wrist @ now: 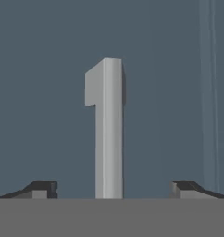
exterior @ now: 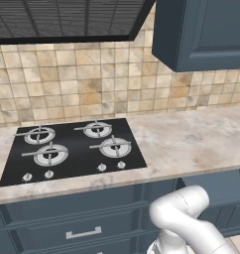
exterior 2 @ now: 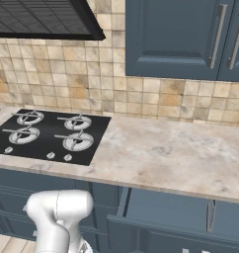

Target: Take the tongs from the drawer on the right and place them on the dining counter next to the tray containing the kebab skewer.

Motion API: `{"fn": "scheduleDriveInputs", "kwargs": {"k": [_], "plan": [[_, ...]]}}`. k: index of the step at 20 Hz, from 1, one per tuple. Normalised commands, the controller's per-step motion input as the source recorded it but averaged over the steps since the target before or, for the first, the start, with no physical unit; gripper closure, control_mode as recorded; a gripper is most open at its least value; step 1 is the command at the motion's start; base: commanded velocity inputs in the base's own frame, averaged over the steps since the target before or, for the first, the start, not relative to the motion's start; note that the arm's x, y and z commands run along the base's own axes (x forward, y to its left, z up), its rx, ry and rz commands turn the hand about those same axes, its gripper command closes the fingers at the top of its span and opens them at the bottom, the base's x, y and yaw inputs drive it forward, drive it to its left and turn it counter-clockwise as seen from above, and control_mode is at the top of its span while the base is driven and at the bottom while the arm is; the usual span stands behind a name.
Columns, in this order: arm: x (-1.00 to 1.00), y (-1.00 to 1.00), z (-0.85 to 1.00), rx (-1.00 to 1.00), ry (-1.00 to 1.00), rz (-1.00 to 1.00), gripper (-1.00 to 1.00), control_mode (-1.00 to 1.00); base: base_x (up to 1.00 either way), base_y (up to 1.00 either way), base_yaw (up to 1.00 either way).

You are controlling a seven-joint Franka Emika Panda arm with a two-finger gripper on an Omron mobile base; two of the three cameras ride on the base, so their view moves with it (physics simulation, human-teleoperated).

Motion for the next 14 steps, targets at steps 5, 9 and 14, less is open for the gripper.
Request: {"fn": "scheduleDriveInputs", "kwargs": {"k": [5,9,14], "plan": [[-0.31,0.0,0.0,0.0,0.0,0.0,-1.0,-1.0,0.0,0.0,0.0],[-0.39,0.0,0.0,0.0,0.0,0.0,-1.0,-1.0,0.0,0.0,0.0],[-0.37,0.0,0.0,0.0,0.0,0.0,-1.0,-1.0,0.0,0.0,0.0]]}}
